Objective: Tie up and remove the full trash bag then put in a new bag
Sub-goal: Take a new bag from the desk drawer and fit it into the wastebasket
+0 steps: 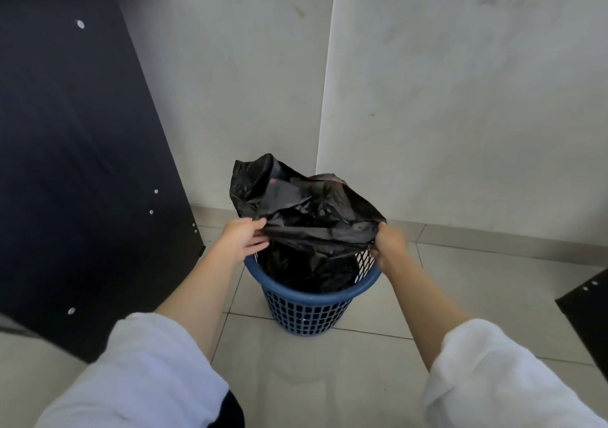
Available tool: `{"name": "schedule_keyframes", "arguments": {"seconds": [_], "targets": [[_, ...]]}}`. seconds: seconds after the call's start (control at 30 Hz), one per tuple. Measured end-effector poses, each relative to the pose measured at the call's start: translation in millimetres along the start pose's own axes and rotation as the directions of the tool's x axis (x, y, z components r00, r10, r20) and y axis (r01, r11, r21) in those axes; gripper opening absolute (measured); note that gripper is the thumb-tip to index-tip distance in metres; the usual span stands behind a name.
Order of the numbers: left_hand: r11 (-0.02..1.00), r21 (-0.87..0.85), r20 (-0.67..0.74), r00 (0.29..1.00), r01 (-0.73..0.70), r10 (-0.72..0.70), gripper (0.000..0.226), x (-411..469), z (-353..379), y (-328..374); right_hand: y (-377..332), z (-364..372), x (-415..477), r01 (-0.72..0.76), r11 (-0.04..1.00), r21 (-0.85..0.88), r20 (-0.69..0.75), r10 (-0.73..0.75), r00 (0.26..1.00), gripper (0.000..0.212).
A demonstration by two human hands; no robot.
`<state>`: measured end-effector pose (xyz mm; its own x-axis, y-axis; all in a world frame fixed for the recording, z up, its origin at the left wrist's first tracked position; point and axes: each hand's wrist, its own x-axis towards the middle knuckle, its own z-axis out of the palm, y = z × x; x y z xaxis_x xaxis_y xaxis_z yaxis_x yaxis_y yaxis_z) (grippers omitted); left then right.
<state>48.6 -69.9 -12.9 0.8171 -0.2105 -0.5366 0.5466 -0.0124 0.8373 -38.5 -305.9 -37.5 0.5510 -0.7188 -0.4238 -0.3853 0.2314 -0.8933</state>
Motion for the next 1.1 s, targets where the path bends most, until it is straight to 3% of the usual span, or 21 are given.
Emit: {"name": "schedule_keyframes", "arguments": {"seconds": [0.07, 0.13, 0.27, 0.37, 0.47, 0.6, 0.67, 0.73, 0.83, 0.9, 1.0, 1.1], "targets": [[0.99, 0.102, -0.044, 0.995, 0.093, -0.088, 0.043, 1.0, -13.5, -13.0, 13.3, -12.0, -1.9, -0.023, 1.0, -0.017, -0.036, 0.022, 0.999, 0.027], [0.993, 0.061, -0.066, 0.993, 0.103, -0.099, 0.048, -1.2, -19.3, -24.9, 27.7, -15.2, -9.3, 0.017, 0.993, -0.116, -0.033, -0.021, 0.999, 0.008], [0.995, -0.098, -0.127, 0.992, -0.015, 0.003, 0.038, -1.1, -25.7, -38.8, 49.6, -15.6, -16.8, 0.219, 0.96, -0.176, 0.008, -0.221, 0.975, 0.035], [0.989, -0.014, -0.035, 0.988, -0.149, 0.148, 0.04, -4.5, -23.8, -33.5, 44.9, -17.0, -18.4, 0.275, 0.932, -0.235, 0.071, -0.266, 0.961, 0.041], [0.971, 0.035, 0.079, 0.969, -0.238, 0.235, 0.046, -6.7, -18.4, -12.8, 22.1, -16.4, -16.8, 0.243, 0.969, -0.053, 0.037, -0.241, 0.97, 0.031], [0.941, -0.304, 0.042, 0.985, -0.147, 0.168, 0.032, -9.0, -14.4, 2.1, 5.5, -25.4, -22.5, 0.041, 0.909, 0.414, 0.058, -0.072, 0.996, 0.029], [0.944, -0.316, 0.039, 0.994, -0.089, 0.106, 0.026, -11.0, -19.0, -11.1, 19.2, -31.1, -28.1, -0.068, 0.899, 0.432, 0.112, 0.021, 0.993, 0.035], [0.98, -0.187, 0.023, 0.997, -0.066, 0.071, 0.028, -12.3, -25.1, -35.0, 38.3, -31.8, -32.5, -0.113, 0.909, 0.401, 0.075, 0.091, 0.993, 0.032], [0.992, -0.085, -0.051, 0.994, -0.098, 0.094, 0.031, -14.9, -27.1, -70.6, 56.8, -25.7, -37.3, -0.076, 0.938, 0.338, -0.125, 0.124, 0.984, 0.014], [0.986, -0.108, -0.119, 0.986, -0.126, 0.113, 0.031, -14.4, -25.3, -84.1, 65.2, -21.1, -37.2, -0.028, 0.952, 0.305, -0.217, 0.098, 0.971, 0.017], [0.987, -0.112, -0.175, 0.98, -0.117, 0.096, 0.031, -12.0, -27.0, -90.9, 75.9, -17.6, -33.6, 0.003, 0.952, 0.307, -0.255, 0.079, 0.964, 0.016], [0.995, -0.068, -0.142, 0.988, -0.077, 0.067, 0.032, -11.9, -33.5, -100.7, 86.4, -19.2, -31.0, 0.002, 0.943, 0.333, -0.29, 0.1, 0.952, 0.024]]}}
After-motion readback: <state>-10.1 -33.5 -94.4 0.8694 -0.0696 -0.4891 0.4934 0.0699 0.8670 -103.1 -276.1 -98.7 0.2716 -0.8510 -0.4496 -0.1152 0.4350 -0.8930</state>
